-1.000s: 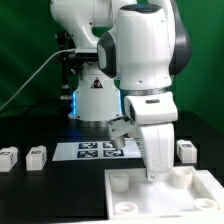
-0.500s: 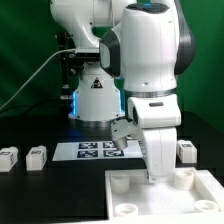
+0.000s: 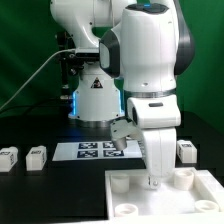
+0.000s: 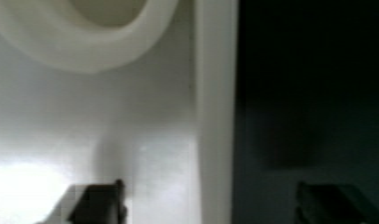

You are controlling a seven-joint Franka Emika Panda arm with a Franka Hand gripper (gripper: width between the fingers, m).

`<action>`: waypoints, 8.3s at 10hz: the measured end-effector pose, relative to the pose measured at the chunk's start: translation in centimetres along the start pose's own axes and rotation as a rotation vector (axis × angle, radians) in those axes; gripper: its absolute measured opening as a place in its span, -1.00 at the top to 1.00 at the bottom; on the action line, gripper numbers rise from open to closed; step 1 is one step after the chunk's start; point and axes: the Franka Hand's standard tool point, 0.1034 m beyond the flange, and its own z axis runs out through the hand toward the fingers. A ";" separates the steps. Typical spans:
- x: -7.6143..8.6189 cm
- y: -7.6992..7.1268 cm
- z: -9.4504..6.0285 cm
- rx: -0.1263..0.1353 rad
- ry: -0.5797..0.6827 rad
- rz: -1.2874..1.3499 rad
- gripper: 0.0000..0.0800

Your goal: Assemble one leg

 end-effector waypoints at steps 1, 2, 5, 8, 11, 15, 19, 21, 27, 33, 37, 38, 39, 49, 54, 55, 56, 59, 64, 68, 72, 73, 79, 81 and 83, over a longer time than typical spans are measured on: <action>0.0 0.0 0.0 0.000 0.000 0.000 -0.21; 0.0 0.0 0.0 0.000 0.000 0.001 -0.54; -0.1 0.0 0.0 0.000 0.000 0.001 -0.62; -0.1 0.0 0.0 0.000 0.000 0.002 -0.62; 0.0 0.0 -0.2 -0.002 0.000 0.054 -0.62; 2.9 -1.4 -3.4 -0.039 -0.001 0.386 -0.62; 7.6 -2.7 -3.3 -0.040 0.027 0.947 -0.62; 7.7 -2.7 -3.3 -0.020 0.044 1.162 -0.62; 10.0 -7.1 -2.8 0.138 -0.163 1.492 -0.62; 9.4 -7.8 -2.3 0.486 -0.626 1.435 -0.62; 10.9 -9.6 -1.8 0.540 -0.805 1.484 -0.62; 10.8 -10.0 -1.4 0.554 -0.824 1.496 -0.62; 10.6 -10.3 -1.0 0.560 -0.833 1.495 -0.62; 11.1 -11.8 0.7 0.552 -0.842 1.479 -0.41; 11.1 -11.8 0.7 0.552 -0.842 1.479 0.27; 11.1 -11.8 0.7 0.552 -0.842 1.479 0.27; 11.1 -11.8 0.7 0.552 -0.842 1.479 0.27; 10.8 -10.0 -1.4 0.536 -0.801 1.502 0.27; 9.9 -3.8 -9.1 0.325 -0.539 1.573 0.27; 10.2 -1.2 -12.3 0.005 -0.256 1.505 0.27; 11.9 -0.7 -12.2 -0.144 0.103 1.443 0.27; 10.1 1.4 -12.7 -0.180 0.175 1.421 0.27; 7.7 5.4 -13.9 -0.217 0.272 1.468 0.27; 7.7 5.4 -13.9 -0.216 0.272 1.468 0.27; 9.4 4.9 -12.1 -0.269 0.432 1.465 0.27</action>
Offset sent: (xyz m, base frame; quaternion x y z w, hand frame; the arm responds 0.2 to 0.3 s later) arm 0.0000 0.0000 0.0000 0.0000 0.0000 0.0000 1.0000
